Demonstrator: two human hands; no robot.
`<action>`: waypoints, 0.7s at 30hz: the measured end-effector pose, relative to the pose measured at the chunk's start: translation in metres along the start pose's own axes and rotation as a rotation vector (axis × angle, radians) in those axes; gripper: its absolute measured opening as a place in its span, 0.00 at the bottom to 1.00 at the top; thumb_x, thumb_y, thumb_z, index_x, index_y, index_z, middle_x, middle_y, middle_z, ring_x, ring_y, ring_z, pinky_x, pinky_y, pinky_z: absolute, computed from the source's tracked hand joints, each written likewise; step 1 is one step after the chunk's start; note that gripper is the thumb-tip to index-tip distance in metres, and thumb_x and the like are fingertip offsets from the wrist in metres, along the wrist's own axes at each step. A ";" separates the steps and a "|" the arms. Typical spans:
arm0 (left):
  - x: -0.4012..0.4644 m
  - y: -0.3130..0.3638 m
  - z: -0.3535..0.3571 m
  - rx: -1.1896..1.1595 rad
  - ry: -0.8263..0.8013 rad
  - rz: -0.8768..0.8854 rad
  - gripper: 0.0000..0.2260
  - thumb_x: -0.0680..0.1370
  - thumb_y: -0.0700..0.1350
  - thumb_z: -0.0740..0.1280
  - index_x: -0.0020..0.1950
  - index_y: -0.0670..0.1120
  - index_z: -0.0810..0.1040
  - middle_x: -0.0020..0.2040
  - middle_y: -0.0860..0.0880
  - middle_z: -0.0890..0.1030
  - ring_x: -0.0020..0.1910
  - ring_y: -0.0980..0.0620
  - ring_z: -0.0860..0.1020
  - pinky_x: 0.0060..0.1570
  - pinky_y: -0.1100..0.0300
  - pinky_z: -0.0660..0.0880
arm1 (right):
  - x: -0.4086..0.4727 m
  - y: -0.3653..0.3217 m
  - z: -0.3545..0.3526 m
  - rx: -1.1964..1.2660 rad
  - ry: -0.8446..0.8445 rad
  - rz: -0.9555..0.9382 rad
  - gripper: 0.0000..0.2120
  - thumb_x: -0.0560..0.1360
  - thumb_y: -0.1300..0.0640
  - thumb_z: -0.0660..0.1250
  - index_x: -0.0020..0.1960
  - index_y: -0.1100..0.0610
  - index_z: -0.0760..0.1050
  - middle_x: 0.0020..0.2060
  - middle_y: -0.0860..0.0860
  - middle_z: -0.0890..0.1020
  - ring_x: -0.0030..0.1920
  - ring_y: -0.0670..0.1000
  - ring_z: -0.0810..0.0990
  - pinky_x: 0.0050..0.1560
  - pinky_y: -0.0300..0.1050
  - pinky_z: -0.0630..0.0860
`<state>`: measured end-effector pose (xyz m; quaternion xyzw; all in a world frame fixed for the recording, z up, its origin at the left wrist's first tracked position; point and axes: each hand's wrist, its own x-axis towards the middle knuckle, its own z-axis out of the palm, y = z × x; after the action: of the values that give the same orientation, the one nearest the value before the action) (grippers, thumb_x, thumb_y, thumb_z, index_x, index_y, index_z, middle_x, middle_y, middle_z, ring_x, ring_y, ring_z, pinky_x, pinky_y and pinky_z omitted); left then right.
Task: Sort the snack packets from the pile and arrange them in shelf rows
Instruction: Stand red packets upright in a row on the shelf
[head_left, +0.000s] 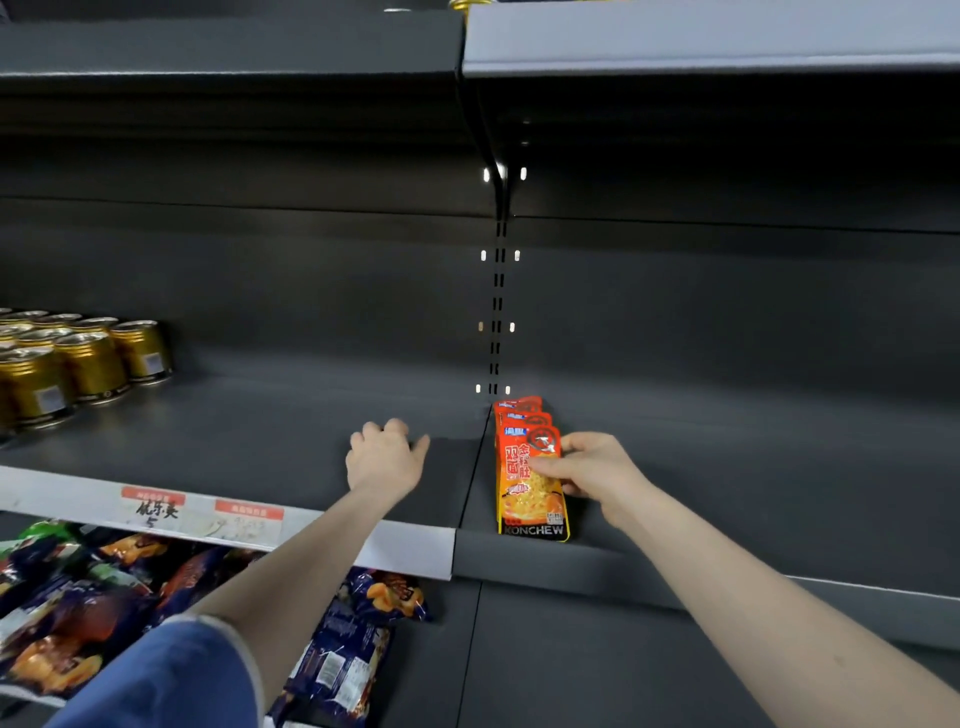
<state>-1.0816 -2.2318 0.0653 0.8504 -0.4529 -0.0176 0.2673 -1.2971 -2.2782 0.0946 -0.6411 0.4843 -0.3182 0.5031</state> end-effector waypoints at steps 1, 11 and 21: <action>0.000 -0.001 0.000 0.001 0.002 0.003 0.20 0.81 0.56 0.58 0.66 0.44 0.71 0.64 0.40 0.71 0.64 0.40 0.67 0.61 0.51 0.66 | 0.000 0.001 0.002 -0.014 0.015 0.000 0.07 0.69 0.61 0.74 0.42 0.58 0.77 0.42 0.51 0.82 0.39 0.45 0.79 0.33 0.35 0.71; 0.002 -0.002 0.003 0.004 -0.004 0.023 0.19 0.80 0.56 0.58 0.64 0.45 0.73 0.63 0.40 0.71 0.63 0.40 0.68 0.62 0.51 0.65 | -0.004 0.009 0.009 -0.196 0.122 -0.024 0.10 0.69 0.57 0.75 0.39 0.59 0.74 0.39 0.53 0.81 0.30 0.46 0.75 0.32 0.38 0.75; 0.002 -0.003 0.002 0.012 -0.032 0.030 0.20 0.80 0.57 0.56 0.65 0.45 0.72 0.63 0.41 0.71 0.63 0.41 0.67 0.62 0.51 0.64 | -0.008 0.008 0.013 -0.286 0.154 0.033 0.13 0.69 0.52 0.75 0.38 0.60 0.76 0.34 0.50 0.80 0.25 0.45 0.75 0.34 0.40 0.77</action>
<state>-1.0789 -2.2328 0.0623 0.8447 -0.4698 -0.0245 0.2552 -1.2906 -2.2663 0.0838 -0.6719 0.5723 -0.2859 0.3732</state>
